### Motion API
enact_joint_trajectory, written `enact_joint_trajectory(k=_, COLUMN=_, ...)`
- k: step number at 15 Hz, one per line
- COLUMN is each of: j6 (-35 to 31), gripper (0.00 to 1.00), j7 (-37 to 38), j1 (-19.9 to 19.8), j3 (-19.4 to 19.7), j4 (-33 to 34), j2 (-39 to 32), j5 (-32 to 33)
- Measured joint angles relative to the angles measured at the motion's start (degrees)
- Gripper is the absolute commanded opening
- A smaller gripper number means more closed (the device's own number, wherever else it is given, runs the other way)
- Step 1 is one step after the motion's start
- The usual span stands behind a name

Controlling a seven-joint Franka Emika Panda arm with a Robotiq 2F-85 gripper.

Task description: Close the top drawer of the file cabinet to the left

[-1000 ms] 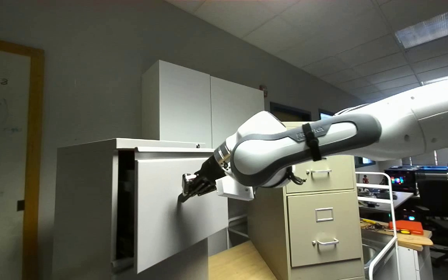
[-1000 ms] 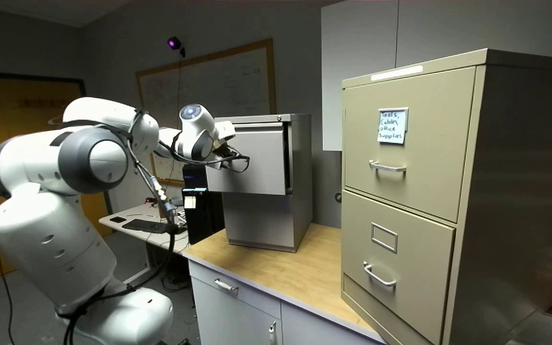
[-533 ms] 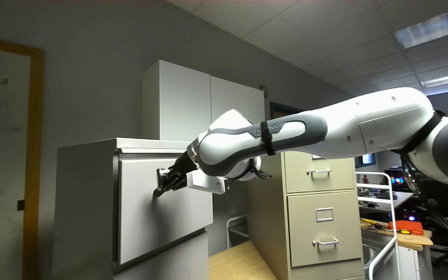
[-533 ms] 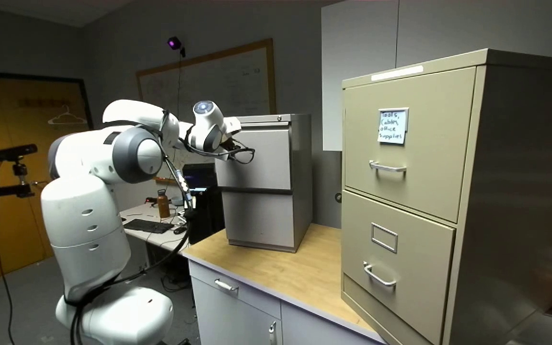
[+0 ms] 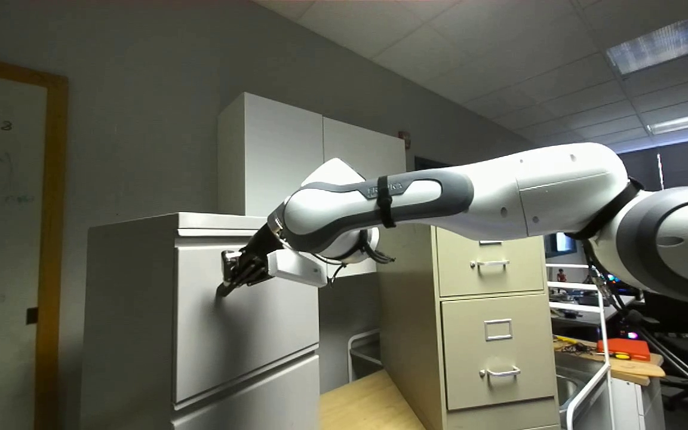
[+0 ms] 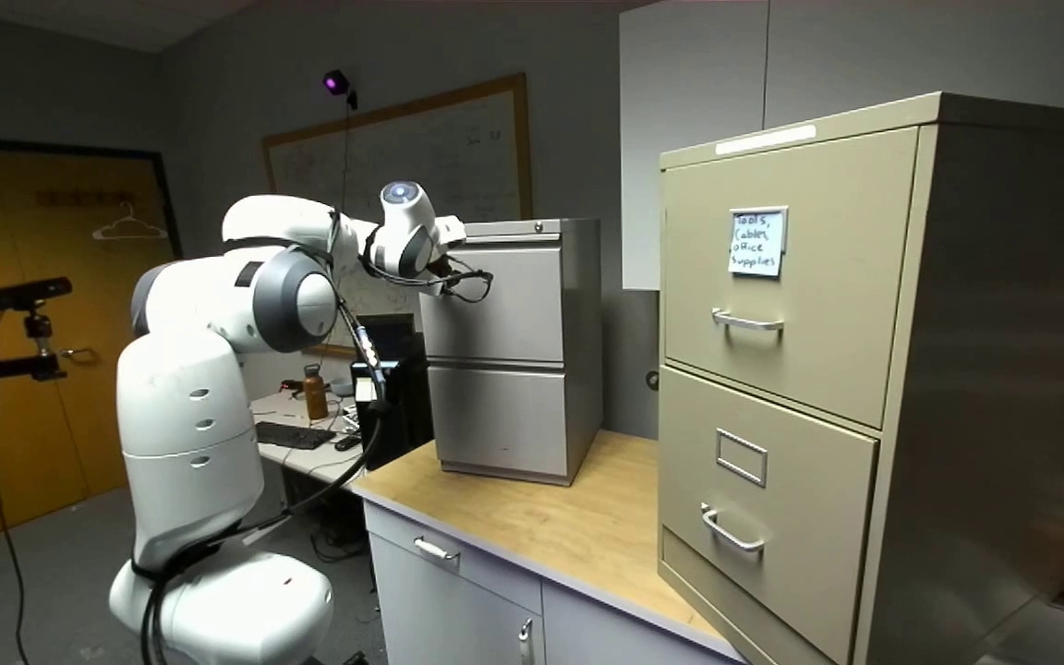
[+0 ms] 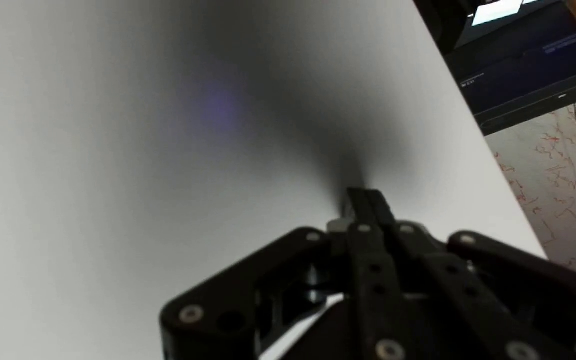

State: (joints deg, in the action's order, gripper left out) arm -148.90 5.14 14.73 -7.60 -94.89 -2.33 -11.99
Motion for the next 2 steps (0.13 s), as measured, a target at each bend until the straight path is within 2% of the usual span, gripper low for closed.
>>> enact_joint_trajectory(k=2, j6=1.4, gripper=0.00, j7=0.0, j1=-0.3, j3=-0.2, j4=0.9, j2=-0.3, j5=0.2)
